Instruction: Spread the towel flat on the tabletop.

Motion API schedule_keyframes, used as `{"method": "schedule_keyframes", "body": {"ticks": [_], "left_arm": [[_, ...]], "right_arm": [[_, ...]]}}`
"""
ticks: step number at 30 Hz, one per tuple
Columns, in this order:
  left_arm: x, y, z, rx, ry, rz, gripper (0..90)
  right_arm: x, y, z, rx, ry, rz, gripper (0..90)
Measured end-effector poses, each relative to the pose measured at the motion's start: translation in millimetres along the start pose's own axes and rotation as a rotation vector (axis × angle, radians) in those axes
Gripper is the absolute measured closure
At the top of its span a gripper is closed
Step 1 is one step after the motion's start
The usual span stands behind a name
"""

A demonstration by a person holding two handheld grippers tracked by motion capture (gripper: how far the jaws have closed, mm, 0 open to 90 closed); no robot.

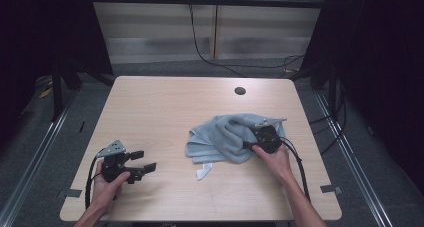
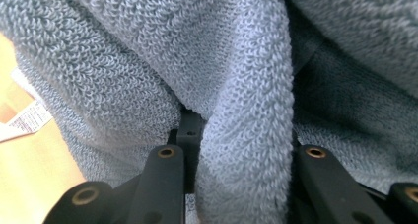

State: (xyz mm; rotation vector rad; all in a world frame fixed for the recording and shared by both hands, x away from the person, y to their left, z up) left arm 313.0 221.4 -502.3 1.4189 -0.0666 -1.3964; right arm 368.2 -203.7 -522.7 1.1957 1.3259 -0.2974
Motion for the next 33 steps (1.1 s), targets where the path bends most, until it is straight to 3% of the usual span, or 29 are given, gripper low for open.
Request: {"method": "schedule_keyframes", "body": {"ticks": [1,2,6,8,10,12,13,17,18,21,24,26,27,33], "left_arm": [[-0.1,0.3,0.5,0.007,0.000,0.000,21.1],[0.1,0.5,1.6,0.009,0.001,-0.001,21.6],[3.4,3.2,7.7,0.022,-0.015,-0.004,26.1],[6.5,4.8,12.7,0.037,-0.026,-0.013,27.0],[9.5,6.2,18.7,0.064,-0.045,-0.030,34.2],[14.4,8.2,26.3,0.102,-0.054,-0.048,37.7],[14.4,8.2,26.3,0.102,-0.054,-0.048,38.9],[19.2,8.4,31.0,0.133,-0.051,-0.069,40.8],[20.1,8.2,31.8,0.135,-0.052,-0.073,40.8],[26.7,5.5,33.1,0.155,-0.058,-0.109,40.9],[32.3,3.4,32.4,0.170,-0.046,-0.141,40.9],[37.2,2.4,31.4,0.186,-0.050,-0.159,42.5],[42.3,0.3,31.3,0.192,-0.052,-0.184,44.2],[51.0,-3.1,36.4,0.221,-0.057,-0.222,45.0]], "right_arm": [[0.0,0.0,0.0,0.000,0.000,0.000,68.7],[1.7,-1.2,-15.6,-0.020,0.014,-0.006,69.0],[3.8,-3.2,-44.1,-0.053,0.087,-0.005,68.9],[4.1,-3.2,-50.2,-0.060,0.108,-0.003,69.7],[2.8,0.1,-66.9,-0.093,0.154,0.001,72.6],[-3.6,6.6,-75.2,-0.108,0.172,0.022,74.3],[-3.6,6.6,-75.2,-0.108,0.172,0.022,74.3],[-31.7,35.5,-89.9,-0.153,0.199,0.107,76.1],[-31.7,35.5,-89.9,-0.153,0.199,0.107,76.3],[-52.6,63.3,-92.7,-0.166,0.180,0.175,76.4],[-56.9,75.9,-89.6,-0.153,0.177,0.199,76.3],[-54.1,85.0,-83.9,-0.141,0.159,0.204,76.1],[-44.7,88.4,-76.7,-0.128,0.151,0.194,75.9],[-16.9,77.5,-59.5,-0.085,0.160,0.164,74.4]]}}
Point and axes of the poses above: each handheld gripper's, and its own axes: x roughly forward along the jaws, y roughly out of its top, z roughly to its right, the point moved 4 cm from there along x, roughly forward along the jaws, and after that the axes turned 14 degrees about -z, right-handed, at the moved point
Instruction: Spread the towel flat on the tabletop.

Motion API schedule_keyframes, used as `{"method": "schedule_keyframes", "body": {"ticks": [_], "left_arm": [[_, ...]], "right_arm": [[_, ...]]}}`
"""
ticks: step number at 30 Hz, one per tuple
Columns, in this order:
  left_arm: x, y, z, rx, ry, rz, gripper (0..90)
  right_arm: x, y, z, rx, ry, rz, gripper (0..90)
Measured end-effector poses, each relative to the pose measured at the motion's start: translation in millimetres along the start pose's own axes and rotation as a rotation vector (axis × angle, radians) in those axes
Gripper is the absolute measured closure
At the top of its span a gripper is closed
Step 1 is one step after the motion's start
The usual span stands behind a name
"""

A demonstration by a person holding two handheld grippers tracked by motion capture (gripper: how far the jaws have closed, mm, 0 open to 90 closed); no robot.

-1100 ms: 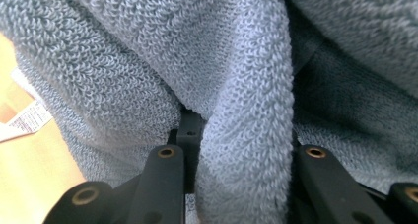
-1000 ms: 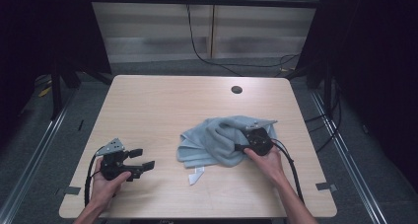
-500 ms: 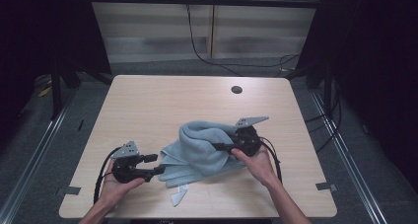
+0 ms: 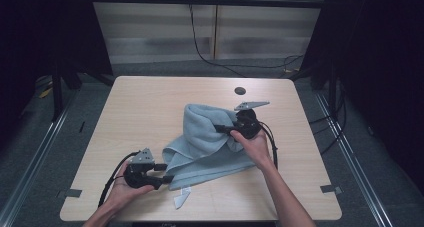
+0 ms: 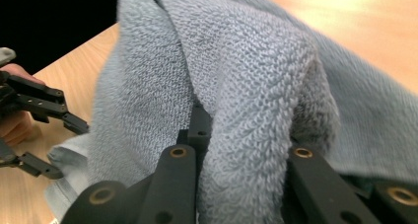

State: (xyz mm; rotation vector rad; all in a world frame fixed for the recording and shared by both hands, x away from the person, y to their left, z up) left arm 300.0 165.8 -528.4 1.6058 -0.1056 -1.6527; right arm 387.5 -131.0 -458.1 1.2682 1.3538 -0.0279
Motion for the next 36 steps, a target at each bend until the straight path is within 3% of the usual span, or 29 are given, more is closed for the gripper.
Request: {"method": "schedule_keyframes", "body": {"ticks": [3,5,6,9,11,12,14,15,16,20,21,22,23,25,27,31,32,36], "left_arm": [[2.4,0.9,0.7,0.004,0.019,-0.001,51.5],[-0.3,1.0,-0.1,0.000,0.004,0.014,66.7],[-3.1,1.5,-1.0,-0.011,-0.006,0.030,76.4],[-5.1,1.8,-1.5,-0.017,-0.009,0.038,81.9],[-7.7,2.3,-2.9,-0.031,-0.028,0.054,83.5],[-7.7,2.3,-2.9,-0.031,-0.028,0.054,83.6],[-11.4,2.5,-4.6,-0.042,-0.025,0.070,84.0],[-13.4,2.4,-5.6,-0.044,-0.027,0.078,84.0],[-15.3,2.1,-6.8,-0.045,-0.026,0.083,84.4],[-24.0,-0.3,-13.2,-0.064,-0.018,0.110,85.0],[-26.6,-1.2,-15.2,-0.066,-0.016,0.118,85.2],[-29.1,-2.4,-17.3,-0.072,-0.013,0.126,85.2],[-31.4,-3.7,-19.4,-0.086,-0.013,0.136,85.3],[-35.9,-6.7,-25.0,-0.101,0.001,0.149,85.4],[-40.1,-9.2,-29.4,-0.128,-0.006,0.171,85.4],[-46.5,-11.4,-34.2,-0.150,-0.006,0.200,85.4],[-47.2,-11.5,-34.1,-0.152,-0.005,0.205,85.4],[-49.1,-9.5,-34.4,-0.154,-0.004,0.223,85.5]], "right_arm": [[3.4,-10.8,5.6,0.025,0.008,-0.005,71.3],[1.2,-16.0,6.4,0.027,0.009,-0.007,65.7],[-4.5,-20.5,5.2,0.019,0.016,-0.008,56.6],[-13.4,-24.2,3.8,0.016,0.027,-0.005,46.2],[-33.2,-31.3,4.5,0.010,0.014,0.025,39.7],[-33.2,-31.3,4.5,0.010,0.014,0.025,39.7],[-55.9,-45.5,9.5,0.039,-0.013,0.054,38.0],[-55.9,-45.5,9.5,0.039,-0.013,0.054,38.0],[-70.5,-58.3,13.2,0.045,-0.015,0.075,47.2],[-81.9,-81.6,18.2,0.052,-0.012,0.062,56.0],[-80.2,-99.8,20.6,0.047,-0.009,0.017,59.9],[-80.2,-99.8,20.6,0.047,-0.009,0.017,59.9],[-73.1,-117.1,22.2,0.048,-0.009,-0.033,61.9],[-64.7,-129.4,20.9,0.043,-0.001,-0.059,63.9],[-59.6,-132.7,19.5,0.032,0.005,-0.075,64.4],[-33.9,-131.8,6.6,-0.050,0.016,-0.132,66.5],[-33.9,-131.8,6.6,-0.050,0.016,-0.132,66.5],[-21.0,-131.6,1.7,-0.095,0.015,-0.155,55.0]]}}
Point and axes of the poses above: each handheld gripper's, and its own axes: x roughly forward along the jaws, y roughly out of its top, z roughly to its right, the point moved 4 cm from there along x, roughly forward along the jaws, and after that the axes turned 14 degrees about -z, right-handed, at the moved point
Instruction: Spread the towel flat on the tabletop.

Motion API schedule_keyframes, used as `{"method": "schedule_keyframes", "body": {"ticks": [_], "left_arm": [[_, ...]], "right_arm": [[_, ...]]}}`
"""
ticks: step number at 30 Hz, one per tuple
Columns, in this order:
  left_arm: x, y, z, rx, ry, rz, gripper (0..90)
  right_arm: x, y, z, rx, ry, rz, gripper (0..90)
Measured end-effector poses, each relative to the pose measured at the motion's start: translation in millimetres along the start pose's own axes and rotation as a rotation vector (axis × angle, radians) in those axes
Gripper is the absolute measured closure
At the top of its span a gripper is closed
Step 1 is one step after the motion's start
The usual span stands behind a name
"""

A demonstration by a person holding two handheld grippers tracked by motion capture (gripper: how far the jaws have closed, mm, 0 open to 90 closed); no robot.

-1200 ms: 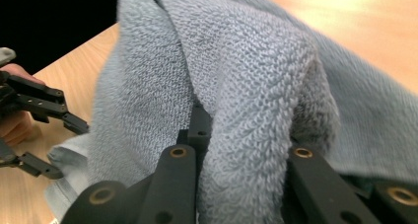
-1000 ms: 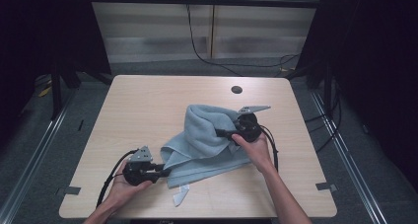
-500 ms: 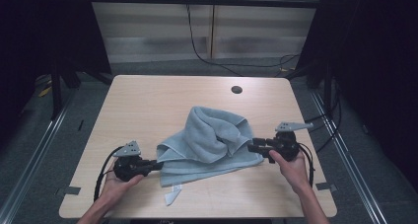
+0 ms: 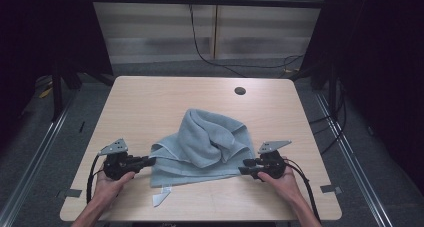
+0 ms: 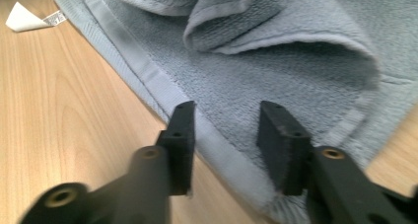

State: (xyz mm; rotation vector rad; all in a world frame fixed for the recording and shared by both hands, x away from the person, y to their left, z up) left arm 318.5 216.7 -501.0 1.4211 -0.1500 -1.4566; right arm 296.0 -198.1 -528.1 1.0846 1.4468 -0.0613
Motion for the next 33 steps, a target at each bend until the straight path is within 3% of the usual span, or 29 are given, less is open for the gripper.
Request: {"method": "schedule_keyframes", "body": {"ticks": [2,4,7,11,13,14,15,17,22,26,27,29,30,31,33], "left_arm": [[-0.5,2.9,-3.1,-0.014,0.005,0.015,85.5],[-0.6,5.8,-6.3,-0.032,0.007,0.032,85.6],[-0.8,7.4,-6.5,-0.037,0.007,0.040,85.7],[-1.7,9.0,-5.7,-0.041,0.001,0.048,85.7],[-2.6,9.9,-5.1,-0.039,-0.002,0.052,85.8],[-2.9,10.1,-5.0,-0.038,0.000,0.052,85.9],[-2.9,10.1,-5.0,-0.038,0.000,0.052,85.8],[-3.1,10.4,-4.5,-0.033,0.002,0.052,85.8],[-10.2,12.8,-1.4,-0.019,0.001,0.068,85.9],[-17.2,17.0,4.9,0.001,0.000,0.081,85.9],[-18.8,18.7,5.9,0.007,0.001,0.087,85.9],[-21.9,24.2,6.4,0.012,0.007,0.098,85.9],[-23.4,27.8,5.6,0.013,0.012,0.108,85.9],[-24.2,31.5,4.0,0.009,0.019,0.118,85.9],[-23.6,39.3,-0.8,-0.004,0.035,0.129,85.9]], "right_arm": [[2.1,-1.5,-0.5,-0.011,0.019,0.013,49.6],[3.5,-3.5,-3.8,-0.072,-0.016,0.012,46.9],[5.0,-6.3,-6.4,-0.083,-0.036,0.038,48.6],[4.2,-5.9,-4.5,-0.098,-0.107,0.028,65.5],[3.9,-5.3,-3.9,-0.088,-0.103,0.023,68.0],[3.7,-4.2,-3.4,-0.085,-0.116,0.016,74.0],[3.7,-4.2,-3.4,-0.085,-0.116,0.016,74.0],[2.5,-1.6,-3.7,-0.059,-0.094,0.009,85.1],[-5.8,2.7,-8.8,-0.040,-0.062,0.023,86.2],[-28.8,11.5,-15.4,-0.031,-0.022,0.092,86.5],[-40.7,18.2,-16.3,-0.043,-0.032,0.113,86.6],[-47.2,23.2,-15.6,-0.043,-0.036,0.137,86.7],[-60.1,37.2,-11.4,-0.037,-0.053,0.188,86.9],[-60.1,37.2,-11.4,-0.037,-0.053,0.188,86.9],[-68.1,54.2,-3.3,-0.029,-0.079,0.225,86.9]]}}
Point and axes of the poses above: each handheld gripper's, and its own axes: x roughly forward along the jaws, y roughly out of its top, z roughly to its right, the point moved 4 cm from there along x, roughly forward along the jaws, and after that the axes turned 14 degrees about -z, right-handed, at the moved point
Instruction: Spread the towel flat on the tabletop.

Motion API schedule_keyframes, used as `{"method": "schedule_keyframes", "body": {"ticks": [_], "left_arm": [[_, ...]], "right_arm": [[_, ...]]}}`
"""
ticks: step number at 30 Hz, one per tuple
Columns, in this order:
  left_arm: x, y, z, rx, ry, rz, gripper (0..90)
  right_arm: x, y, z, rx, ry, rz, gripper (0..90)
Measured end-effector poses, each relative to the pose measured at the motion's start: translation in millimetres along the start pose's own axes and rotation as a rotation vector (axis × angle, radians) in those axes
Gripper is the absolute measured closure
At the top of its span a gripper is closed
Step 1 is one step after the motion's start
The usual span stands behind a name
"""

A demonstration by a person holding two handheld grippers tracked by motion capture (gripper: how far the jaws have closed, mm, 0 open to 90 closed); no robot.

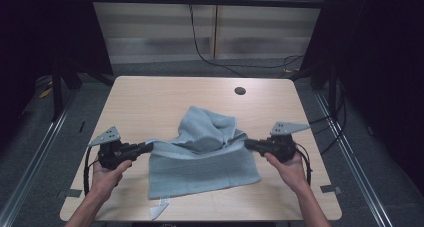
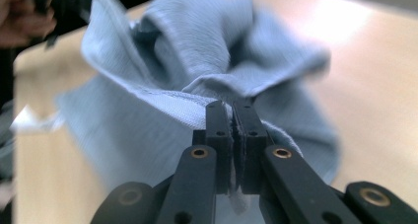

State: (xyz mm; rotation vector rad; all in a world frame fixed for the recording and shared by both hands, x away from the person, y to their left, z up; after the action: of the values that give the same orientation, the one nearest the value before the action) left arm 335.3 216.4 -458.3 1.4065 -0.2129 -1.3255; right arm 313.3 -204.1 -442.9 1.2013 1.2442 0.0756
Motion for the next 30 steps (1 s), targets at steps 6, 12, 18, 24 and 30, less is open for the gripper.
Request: {"method": "schedule_keyframes", "body": {"ticks": [6,12,18,24,30], "left_arm": [[36.6,2.5,-22.3,-0.040,0.051,-0.078,85.9],[66.6,-14.6,-36.2,-0.069,0.036,-0.180,85.8],[80.6,-24.3,-34.2,-0.042,0.055,-0.250,85.8],[82.4,-28.8,-27.0,-0.017,0.021,-0.289,85.8],[77.3,-36.2,-8.3,0.023,0.000,-0.323,85.8]], "right_arm": [[41.2,24.2,34.9,0.073,-0.046,-0.022,86.9],[99.6,10.6,48.5,0.136,-0.012,-0.106,86.8],[115.6,-4.3,43.1,0.146,0.015,-0.146,87.1],[101.4,-18.9,27.9,0.121,0.042,-0.180,87.3],[79.3,-42.5,-0.9,0.094,0.077,-0.212,87.3]]}}
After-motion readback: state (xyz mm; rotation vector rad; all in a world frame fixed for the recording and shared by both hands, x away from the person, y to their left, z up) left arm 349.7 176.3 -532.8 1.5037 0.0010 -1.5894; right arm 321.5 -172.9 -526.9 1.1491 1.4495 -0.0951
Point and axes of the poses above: each handheld gripper's, and its own axes: x roughly forward along the jaws, y roughly out of its top, z roughly to its right, the point moved 4 cm from there along x, roughly forward along the jaws, and after that the axes turned 14 degrees about -z, right-handed, at the moved point
